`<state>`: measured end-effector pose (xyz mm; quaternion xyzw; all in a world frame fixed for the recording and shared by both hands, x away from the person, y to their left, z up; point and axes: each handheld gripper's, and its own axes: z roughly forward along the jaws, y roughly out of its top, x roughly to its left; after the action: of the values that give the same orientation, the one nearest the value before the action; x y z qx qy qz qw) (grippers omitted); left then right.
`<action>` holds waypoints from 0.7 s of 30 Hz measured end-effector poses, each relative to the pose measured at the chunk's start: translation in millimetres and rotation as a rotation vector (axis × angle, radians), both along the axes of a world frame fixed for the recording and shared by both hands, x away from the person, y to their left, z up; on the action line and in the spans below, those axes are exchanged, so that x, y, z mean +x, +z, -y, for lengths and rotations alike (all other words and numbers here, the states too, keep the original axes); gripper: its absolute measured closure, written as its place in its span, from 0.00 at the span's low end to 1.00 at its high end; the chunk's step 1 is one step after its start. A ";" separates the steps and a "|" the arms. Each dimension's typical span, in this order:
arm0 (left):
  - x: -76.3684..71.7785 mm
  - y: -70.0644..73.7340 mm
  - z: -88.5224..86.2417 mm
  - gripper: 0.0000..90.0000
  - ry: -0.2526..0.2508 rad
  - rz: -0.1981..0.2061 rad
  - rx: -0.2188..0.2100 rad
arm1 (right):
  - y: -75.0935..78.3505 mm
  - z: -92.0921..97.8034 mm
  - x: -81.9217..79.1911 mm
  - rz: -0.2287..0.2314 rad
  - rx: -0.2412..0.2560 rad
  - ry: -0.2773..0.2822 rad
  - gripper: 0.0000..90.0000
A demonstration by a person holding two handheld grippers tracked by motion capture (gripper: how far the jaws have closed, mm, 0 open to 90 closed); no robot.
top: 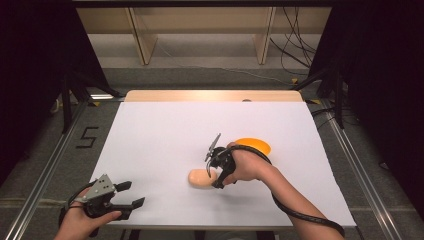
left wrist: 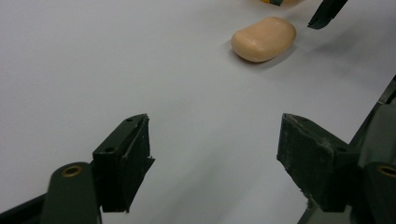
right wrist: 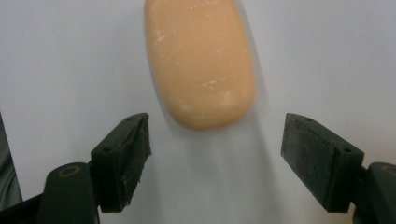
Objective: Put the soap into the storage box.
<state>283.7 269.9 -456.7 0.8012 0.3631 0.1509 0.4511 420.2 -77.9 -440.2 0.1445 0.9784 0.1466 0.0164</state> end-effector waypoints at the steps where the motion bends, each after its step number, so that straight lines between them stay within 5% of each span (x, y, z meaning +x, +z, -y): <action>1: 1.0 0.1 -0.7 0.28 -0.013 0.006 0.006 | -0.2 -1.7 0.1 -0.004 -0.003 0.009 0.27; 10: 1.2 0.0 -1.1 0.28 -0.012 0.009 0.011 | -1.6 -14.8 4.3 0.001 -0.003 0.033 0.28; 15: 0.7 -0.1 -0.5 0.28 -0.011 0.005 0.003 | -3.0 -23.0 2.3 -0.021 -0.032 -0.011 0.28; 21: 0.0 -1.1 0.2 0.28 0.008 0.000 -0.009 | -7.7 -33.4 5.6 -0.017 -0.050 0.040 0.30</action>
<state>283.7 269.7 -457.8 0.7978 0.3670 0.1512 0.4539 425.8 -44.6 -447.9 0.1256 0.9846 0.1212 0.0086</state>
